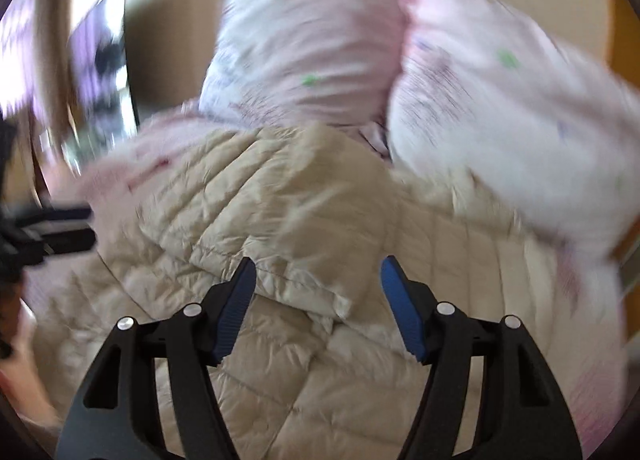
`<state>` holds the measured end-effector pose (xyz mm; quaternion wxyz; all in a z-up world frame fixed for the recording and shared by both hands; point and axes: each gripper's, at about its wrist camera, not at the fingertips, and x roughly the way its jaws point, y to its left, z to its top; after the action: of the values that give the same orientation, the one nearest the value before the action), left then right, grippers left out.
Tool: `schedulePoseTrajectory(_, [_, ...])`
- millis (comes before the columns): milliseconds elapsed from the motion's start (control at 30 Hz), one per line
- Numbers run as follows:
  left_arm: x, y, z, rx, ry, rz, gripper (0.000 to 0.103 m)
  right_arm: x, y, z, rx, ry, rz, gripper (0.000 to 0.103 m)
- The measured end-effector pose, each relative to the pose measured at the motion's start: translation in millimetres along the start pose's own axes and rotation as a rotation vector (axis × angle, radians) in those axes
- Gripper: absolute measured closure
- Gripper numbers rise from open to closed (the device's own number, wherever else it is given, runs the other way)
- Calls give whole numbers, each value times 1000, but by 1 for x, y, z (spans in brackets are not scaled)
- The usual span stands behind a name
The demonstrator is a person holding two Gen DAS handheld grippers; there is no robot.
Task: Fold large clothes
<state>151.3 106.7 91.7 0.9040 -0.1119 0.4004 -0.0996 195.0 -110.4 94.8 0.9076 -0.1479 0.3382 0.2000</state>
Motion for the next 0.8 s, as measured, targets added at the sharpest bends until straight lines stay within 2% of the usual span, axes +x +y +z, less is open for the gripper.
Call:
schedulePoseTrajectory(67, [0, 5, -3, -5, 9, 16, 9, 13, 12, 4, -42, 19, -48, 38])
schedulePoseTrajectory(133, [0, 8, -6, -12, 21, 26, 9, 25, 13, 7, -31, 40, -91, 42])
schedulePoseTrajectory(167, [-1, 9, -7, -13, 24, 23, 9, 31, 8, 8, -6, 50, -102, 59])
schedulePoseTrajectory(200, [0, 8, -8, -9, 26, 25, 9, 36, 1, 9, 36, 63, -98, 83])
schedulePoseTrajectory(233, [0, 8, -8, -2, 26, 28, 9, 37, -13, 9, 126, 68, -65, 91])
schedulePoseTrajectory(300, [0, 7, -9, 19, 22, 44, 9, 28, -41, 5, 297, 33, -9, 96])
schedulePoseTrajectory(400, [2, 8, -12, 43, 25, 73, 9, 10, -97, -16, 592, -22, 52, 97])
schedulePoseTrajectory(467, [5, 11, -13, 43, 34, 87, 9, 10, -123, -37, 743, 3, 111, 95])
schedulePoseTrajectory(533, [9, 13, -14, 44, 50, 105, 7, 18, -141, -59, 855, 59, 195, 86])
schedulePoseTrajectory(567, [11, 13, -15, 48, 61, 124, 4, 23, -148, -68, 897, 78, 227, 79])
schedulePoseTrajectory(600, [12, 13, -16, 52, 67, 135, 3, 26, -154, -76, 935, 91, 248, 66])
schedulePoseTrajectory(667, [12, 10, -17, 65, 72, 169, 1, 29, -168, -90, 1019, 88, 289, 54])
schedulePoseTrajectory(733, [11, 7, -19, 77, 69, 187, 1, 33, -176, -95, 1067, 88, 328, 53])
schedulePoseTrajectory(800, [8, 4, -20, 92, 65, 189, 1, 38, -179, -98, 1086, 110, 325, 54])
